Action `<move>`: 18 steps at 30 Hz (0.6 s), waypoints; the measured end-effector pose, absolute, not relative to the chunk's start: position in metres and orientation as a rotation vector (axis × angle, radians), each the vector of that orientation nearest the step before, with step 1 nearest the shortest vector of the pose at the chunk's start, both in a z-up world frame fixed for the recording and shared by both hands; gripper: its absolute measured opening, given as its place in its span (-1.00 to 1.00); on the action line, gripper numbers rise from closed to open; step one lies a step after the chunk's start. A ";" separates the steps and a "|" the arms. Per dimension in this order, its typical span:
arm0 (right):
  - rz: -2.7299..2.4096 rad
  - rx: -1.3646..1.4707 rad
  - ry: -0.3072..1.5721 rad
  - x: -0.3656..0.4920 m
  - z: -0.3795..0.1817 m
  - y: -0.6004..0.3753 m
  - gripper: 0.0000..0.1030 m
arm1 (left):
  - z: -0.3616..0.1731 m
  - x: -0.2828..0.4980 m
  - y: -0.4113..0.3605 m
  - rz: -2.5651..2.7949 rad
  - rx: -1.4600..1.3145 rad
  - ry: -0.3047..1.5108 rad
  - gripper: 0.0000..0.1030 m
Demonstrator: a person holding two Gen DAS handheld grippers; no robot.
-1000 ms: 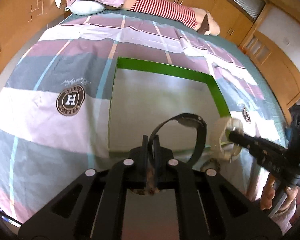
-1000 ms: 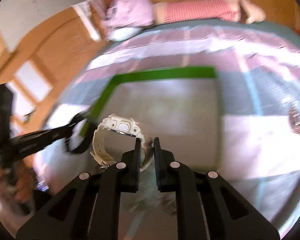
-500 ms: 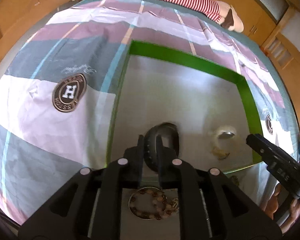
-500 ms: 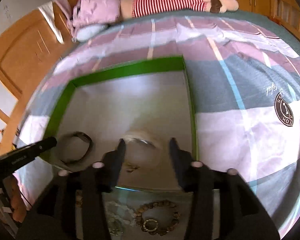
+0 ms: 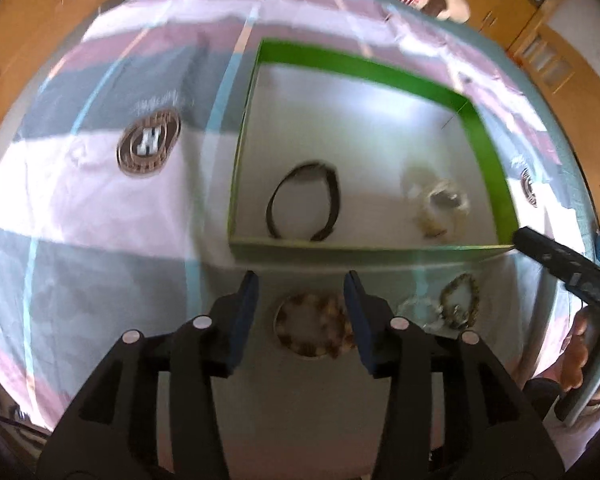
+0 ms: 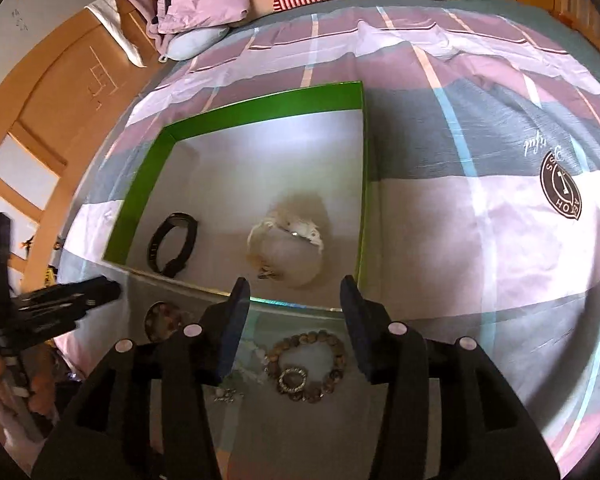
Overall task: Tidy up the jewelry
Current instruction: 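Lower the black watch into the green box with the left tool while the right tool places the white watch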
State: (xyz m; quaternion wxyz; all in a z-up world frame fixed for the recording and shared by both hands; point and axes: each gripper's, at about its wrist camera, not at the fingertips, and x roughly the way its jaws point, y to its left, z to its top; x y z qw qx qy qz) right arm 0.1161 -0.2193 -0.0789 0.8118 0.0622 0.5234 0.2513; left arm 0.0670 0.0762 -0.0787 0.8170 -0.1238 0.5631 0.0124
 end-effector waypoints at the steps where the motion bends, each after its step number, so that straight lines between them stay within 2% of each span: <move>1: 0.608 0.134 1.150 0.114 -0.080 -0.217 -0.03 | -0.082 0.068 0.077 0.023 -0.276 1.218 -0.13; 2: 0.658 0.121 1.177 0.111 -0.081 -0.215 0.01 | -0.086 0.068 0.076 0.019 -0.281 1.231 -0.12; 4: 0.706 0.070 1.224 0.108 -0.090 -0.205 0.16 | -0.089 0.070 0.075 0.029 -0.266 1.234 0.01; 9: 0.503 0.053 1.286 0.131 -0.125 -0.201 0.16 | -0.097 0.080 0.069 0.047 -0.248 1.233 0.05; 17: 0.440 -0.015 1.152 0.136 -0.121 -0.191 0.16 | -0.099 0.098 0.081 0.073 -0.318 1.202 0.13; 18: 0.451 -0.033 1.154 0.131 -0.121 -0.189 0.16 | -0.098 0.097 0.080 0.071 -0.315 1.203 0.19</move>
